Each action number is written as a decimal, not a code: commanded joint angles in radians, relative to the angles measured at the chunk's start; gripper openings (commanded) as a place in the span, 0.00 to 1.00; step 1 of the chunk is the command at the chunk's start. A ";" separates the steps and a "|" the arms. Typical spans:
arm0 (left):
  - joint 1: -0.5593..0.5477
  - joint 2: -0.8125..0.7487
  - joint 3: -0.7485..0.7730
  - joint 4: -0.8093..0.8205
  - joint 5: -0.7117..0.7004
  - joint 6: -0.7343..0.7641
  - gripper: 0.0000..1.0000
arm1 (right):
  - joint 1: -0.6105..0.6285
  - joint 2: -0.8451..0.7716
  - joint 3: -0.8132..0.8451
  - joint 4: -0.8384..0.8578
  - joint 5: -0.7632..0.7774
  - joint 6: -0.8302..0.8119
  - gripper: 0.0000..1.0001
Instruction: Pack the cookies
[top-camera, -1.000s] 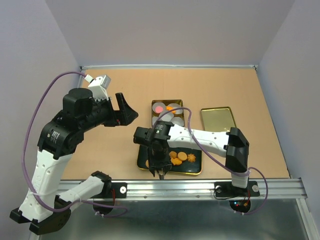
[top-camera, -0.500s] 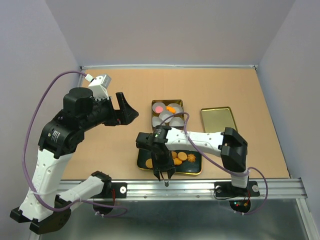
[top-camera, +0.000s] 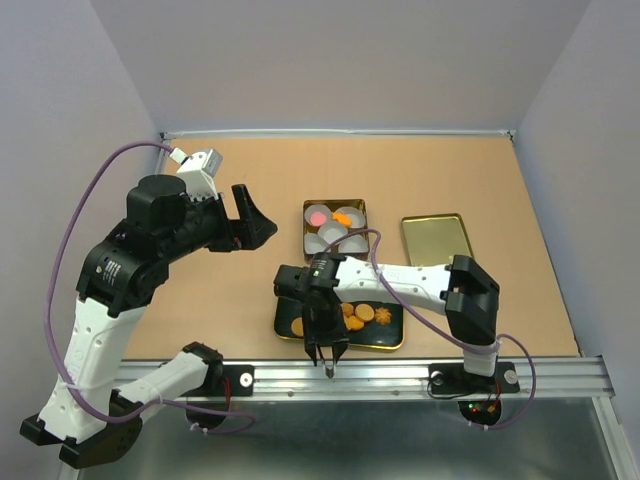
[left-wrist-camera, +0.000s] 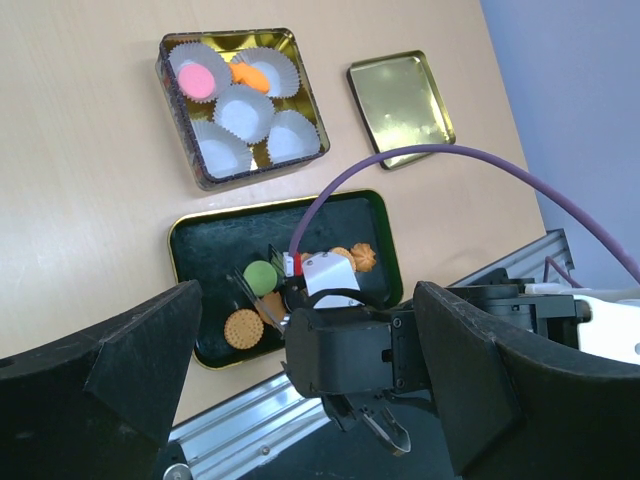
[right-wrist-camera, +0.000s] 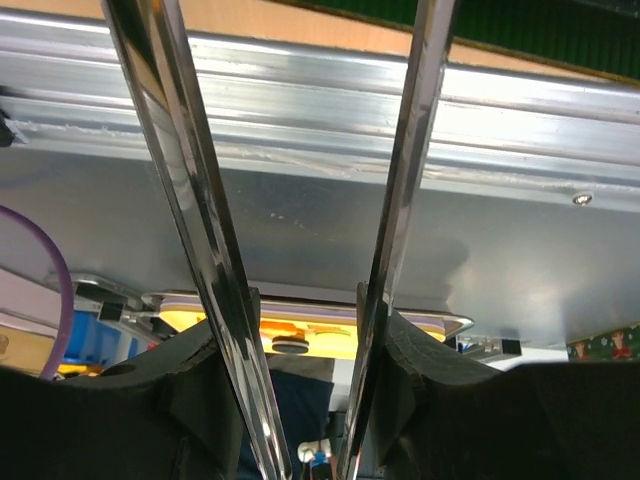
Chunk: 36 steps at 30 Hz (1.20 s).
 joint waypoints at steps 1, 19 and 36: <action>-0.005 0.001 0.004 0.033 -0.008 0.016 0.99 | 0.000 -0.083 -0.043 0.039 -0.052 0.043 0.47; -0.005 0.004 0.013 0.030 -0.014 0.032 0.99 | 0.000 -0.085 -0.059 0.054 -0.089 0.054 0.40; -0.018 0.022 0.020 0.031 -0.022 0.041 0.99 | -0.109 -0.016 0.345 -0.116 0.032 0.008 0.38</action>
